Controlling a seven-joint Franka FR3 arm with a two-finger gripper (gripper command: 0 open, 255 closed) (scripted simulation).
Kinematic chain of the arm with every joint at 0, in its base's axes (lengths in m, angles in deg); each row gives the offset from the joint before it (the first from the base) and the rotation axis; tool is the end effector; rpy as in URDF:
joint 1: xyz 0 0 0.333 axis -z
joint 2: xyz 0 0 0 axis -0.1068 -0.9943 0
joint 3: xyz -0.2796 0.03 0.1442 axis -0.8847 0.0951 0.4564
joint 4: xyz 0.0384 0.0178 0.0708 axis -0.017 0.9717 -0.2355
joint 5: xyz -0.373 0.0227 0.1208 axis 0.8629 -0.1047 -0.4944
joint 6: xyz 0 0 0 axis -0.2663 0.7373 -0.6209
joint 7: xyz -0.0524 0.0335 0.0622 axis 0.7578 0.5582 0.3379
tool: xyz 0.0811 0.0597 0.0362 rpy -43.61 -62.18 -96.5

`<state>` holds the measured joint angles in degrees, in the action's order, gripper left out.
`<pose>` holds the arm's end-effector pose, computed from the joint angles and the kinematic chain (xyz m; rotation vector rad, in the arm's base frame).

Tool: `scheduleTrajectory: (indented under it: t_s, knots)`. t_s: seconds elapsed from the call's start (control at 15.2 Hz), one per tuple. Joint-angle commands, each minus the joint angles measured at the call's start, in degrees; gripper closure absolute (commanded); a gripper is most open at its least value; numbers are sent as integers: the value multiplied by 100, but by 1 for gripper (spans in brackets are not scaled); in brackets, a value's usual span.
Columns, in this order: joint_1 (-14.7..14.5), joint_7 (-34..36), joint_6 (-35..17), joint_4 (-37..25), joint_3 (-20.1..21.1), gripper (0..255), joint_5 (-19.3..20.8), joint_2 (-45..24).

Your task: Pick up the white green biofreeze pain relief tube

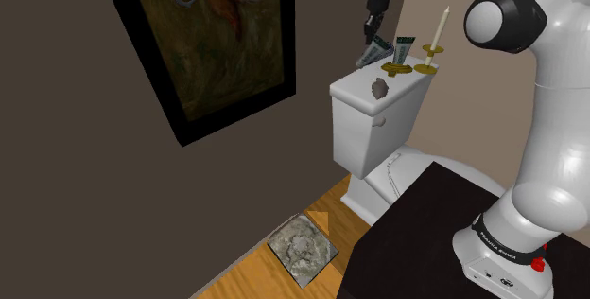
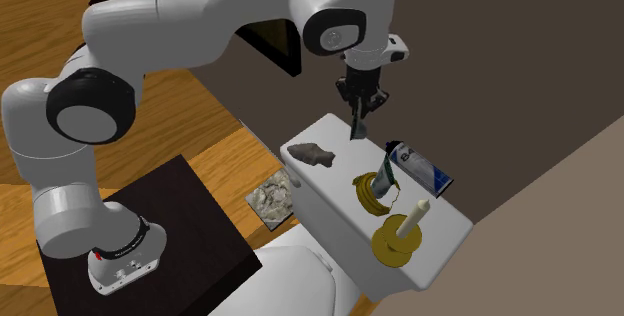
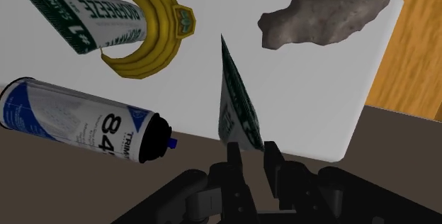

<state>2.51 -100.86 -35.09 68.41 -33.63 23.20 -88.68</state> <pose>0.6425 -0.2612 0.5267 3.0616 0.3697 0.0752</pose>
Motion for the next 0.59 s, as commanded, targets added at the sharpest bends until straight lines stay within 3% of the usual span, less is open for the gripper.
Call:
scheduleTrajectory:
  t_s: [0.0,0.53]
  knots:
    - [38,-4,218,-288,0,255,-19,-72]
    - [139,-4,804,-1055,4,255,-67,-252]
